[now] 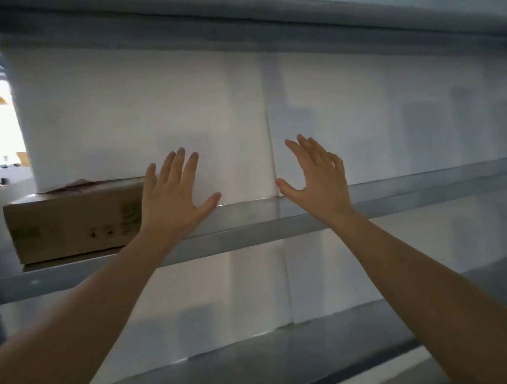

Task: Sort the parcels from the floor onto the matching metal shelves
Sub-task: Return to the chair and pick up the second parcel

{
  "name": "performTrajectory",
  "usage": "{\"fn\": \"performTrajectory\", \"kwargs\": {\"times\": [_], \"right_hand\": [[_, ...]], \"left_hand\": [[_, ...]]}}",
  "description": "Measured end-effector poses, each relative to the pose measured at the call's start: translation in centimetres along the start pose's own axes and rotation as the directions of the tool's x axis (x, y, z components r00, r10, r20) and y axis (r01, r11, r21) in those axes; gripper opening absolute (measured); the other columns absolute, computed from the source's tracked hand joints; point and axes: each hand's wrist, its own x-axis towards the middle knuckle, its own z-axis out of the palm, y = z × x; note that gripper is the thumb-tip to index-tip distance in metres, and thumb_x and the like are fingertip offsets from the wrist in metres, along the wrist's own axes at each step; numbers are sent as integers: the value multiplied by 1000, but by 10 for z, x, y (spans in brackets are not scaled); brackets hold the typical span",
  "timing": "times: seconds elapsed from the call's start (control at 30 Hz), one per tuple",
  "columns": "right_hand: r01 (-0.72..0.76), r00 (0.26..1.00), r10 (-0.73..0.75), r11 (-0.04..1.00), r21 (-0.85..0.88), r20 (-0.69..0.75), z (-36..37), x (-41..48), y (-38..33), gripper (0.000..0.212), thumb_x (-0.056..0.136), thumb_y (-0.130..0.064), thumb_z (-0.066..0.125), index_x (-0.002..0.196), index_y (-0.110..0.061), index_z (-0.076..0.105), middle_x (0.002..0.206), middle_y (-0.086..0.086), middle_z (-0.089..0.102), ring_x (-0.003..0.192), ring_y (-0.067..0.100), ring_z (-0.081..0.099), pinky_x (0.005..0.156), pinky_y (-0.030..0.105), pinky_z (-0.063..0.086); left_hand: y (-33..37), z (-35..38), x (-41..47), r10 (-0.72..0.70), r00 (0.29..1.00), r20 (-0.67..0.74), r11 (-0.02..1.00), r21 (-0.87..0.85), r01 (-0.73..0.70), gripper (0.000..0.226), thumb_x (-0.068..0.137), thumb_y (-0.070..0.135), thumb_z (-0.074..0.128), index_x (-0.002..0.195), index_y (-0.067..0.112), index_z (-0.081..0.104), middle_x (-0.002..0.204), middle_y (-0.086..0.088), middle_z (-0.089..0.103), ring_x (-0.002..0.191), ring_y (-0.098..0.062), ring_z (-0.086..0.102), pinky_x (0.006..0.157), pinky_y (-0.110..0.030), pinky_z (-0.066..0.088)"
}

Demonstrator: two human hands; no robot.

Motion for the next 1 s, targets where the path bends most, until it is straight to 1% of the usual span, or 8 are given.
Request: {"fn": "performTrajectory", "kwargs": {"times": [0.13,0.33,0.47,0.6,0.67,0.8,0.93,1.0], "right_hand": [[-28,999,27,998,-63,-18,-28,-17,73,71,82,-52,48,145,-23,32,157,4,28,145,22,22,113,45,17],[-47,999,44,980,-192,-19,-89,-46,204,74,80,-60,37,145,-24,34,155,4,31,144,21,26,113,45,18],[-91,996,79,949,-301,-51,-139,-75,302,69,83,-50,50,144,-21,35,154,5,32,144,22,26,114,46,17],[-194,980,163,903,-384,-113,-191,-107,389,69,84,-50,51,143,-18,36,154,7,33,144,26,26,114,45,14],[-236,971,201,872,-429,-128,-213,-125,424,69,84,-53,47,143,-18,38,153,8,34,144,27,27,114,45,14],[-312,950,268,781,-541,-160,-251,-161,490,74,79,-59,36,141,-18,42,151,8,38,142,27,31,112,51,25],[-403,909,375,671,-623,-184,-277,-199,552,73,79,-57,35,143,-21,39,153,6,35,143,24,28,112,49,22],[-433,887,420,619,-655,-190,-288,-217,584,70,81,-55,40,143,-22,37,154,5,33,144,24,27,113,48,21]], "left_hand": [[75,24,7,74,997,12,995,-67,-73,87,75,68,14,147,19,19,157,-8,16,144,-24,14,115,-47,5],[219,55,45,108,993,-52,964,-239,-117,83,77,65,21,145,17,29,154,-9,25,141,-25,25,113,-46,13],[327,80,67,127,989,-80,926,-347,-146,83,77,64,24,143,14,33,152,-11,29,139,-27,29,112,-47,15],[431,107,78,187,980,-69,880,-432,-199,87,74,65,22,144,14,31,153,-12,29,140,-27,28,112,-47,15],[479,121,82,245,966,-81,847,-467,-254,86,74,64,24,143,13,32,152,-12,30,139,-28,29,112,-49,16],[577,144,89,341,936,-89,764,-554,-331,86,76,66,25,144,13,30,152,-13,29,139,-30,28,112,-50,15],[678,169,91,466,876,-126,656,-616,-437,84,77,65,28,142,14,33,151,-13,32,137,-31,32,110,-51,19],[731,184,93,518,843,-145,595,-647,-476,83,77,65,29,142,14,33,151,-12,33,138,-29,32,111,-51,20]]}}
